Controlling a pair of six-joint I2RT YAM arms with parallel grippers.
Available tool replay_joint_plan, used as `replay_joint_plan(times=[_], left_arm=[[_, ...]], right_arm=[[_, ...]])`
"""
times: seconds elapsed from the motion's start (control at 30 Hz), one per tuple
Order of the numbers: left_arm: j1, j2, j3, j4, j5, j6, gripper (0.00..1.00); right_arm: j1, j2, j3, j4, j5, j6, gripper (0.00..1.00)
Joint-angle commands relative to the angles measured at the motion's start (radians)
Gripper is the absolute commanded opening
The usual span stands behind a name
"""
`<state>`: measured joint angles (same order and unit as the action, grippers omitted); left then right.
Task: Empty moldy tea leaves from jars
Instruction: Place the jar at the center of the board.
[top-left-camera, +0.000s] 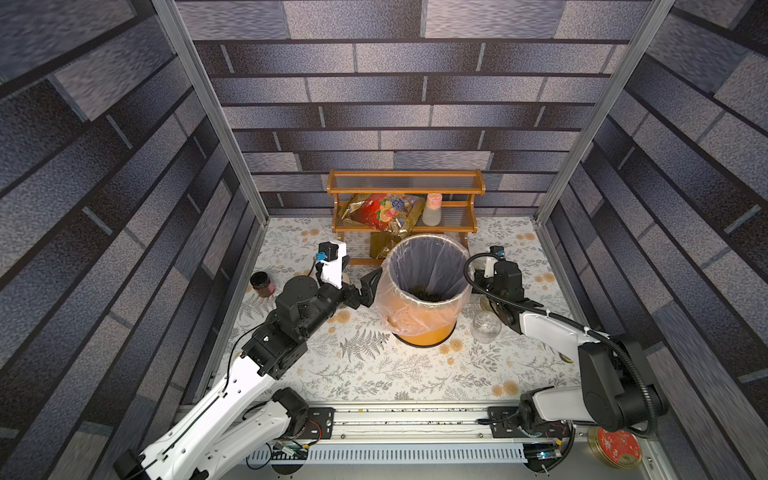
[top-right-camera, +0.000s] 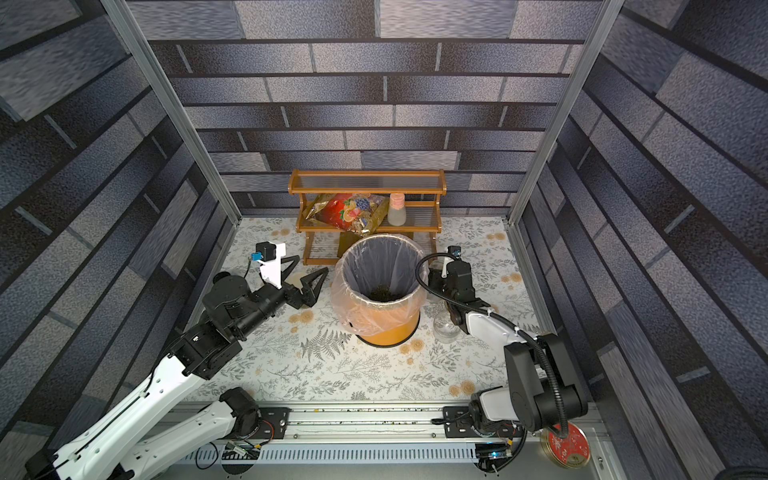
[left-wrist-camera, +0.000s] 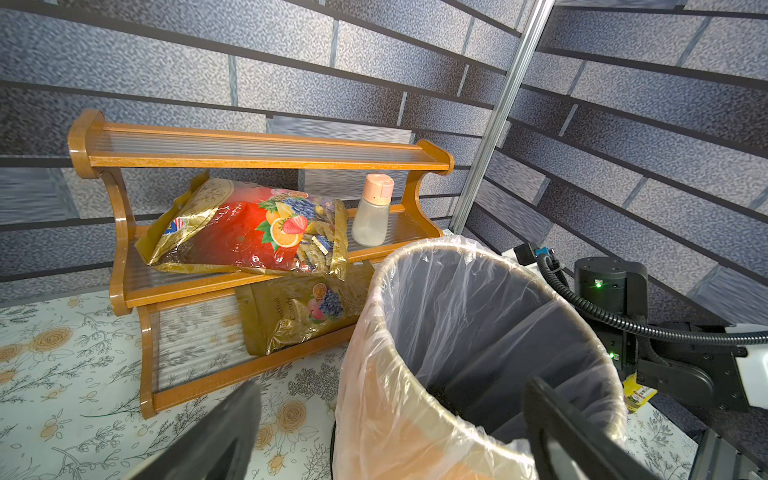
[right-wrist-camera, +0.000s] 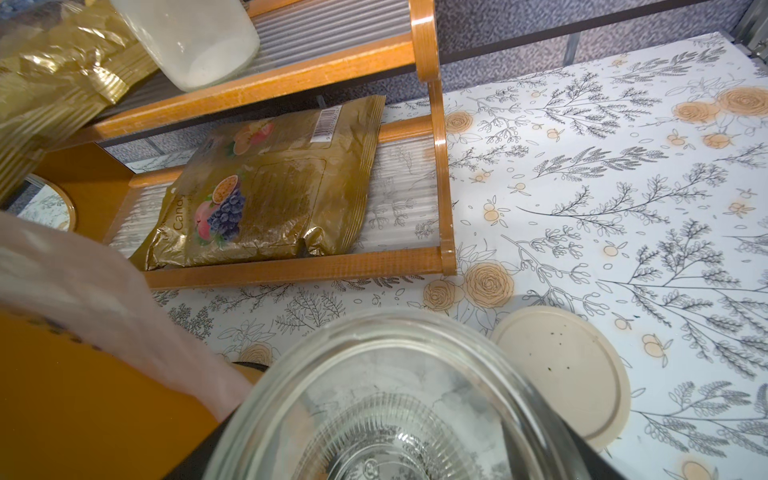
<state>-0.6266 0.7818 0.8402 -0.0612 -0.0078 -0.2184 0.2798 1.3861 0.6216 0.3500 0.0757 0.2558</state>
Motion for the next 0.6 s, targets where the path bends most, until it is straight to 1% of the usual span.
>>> replay_joint_plan(times=[0.0, 0.27, 0.4, 0.57], left_arm=[[0.011, 0.001, -0.01, 0.01, -0.001, -0.01, 1.0], [0.017, 0.016, -0.009, 0.017, 0.008, -0.012, 1.0], [0.019, 0.019, -0.009, 0.021, 0.01, -0.009, 1.0], [0.021, 0.027, -0.007, 0.028, 0.01, -0.009, 1.0]], right_arm=[[0.009, 0.014, 0.016, 0.078, 0.027, -0.035, 0.0], [0.008, 0.077, 0.004, 0.131, 0.075, -0.055, 0.0], [0.009, 0.084, -0.022, 0.198, 0.1, -0.058, 0.0], [0.01, 0.102, -0.039, 0.243, 0.095, -0.062, 0.0]])
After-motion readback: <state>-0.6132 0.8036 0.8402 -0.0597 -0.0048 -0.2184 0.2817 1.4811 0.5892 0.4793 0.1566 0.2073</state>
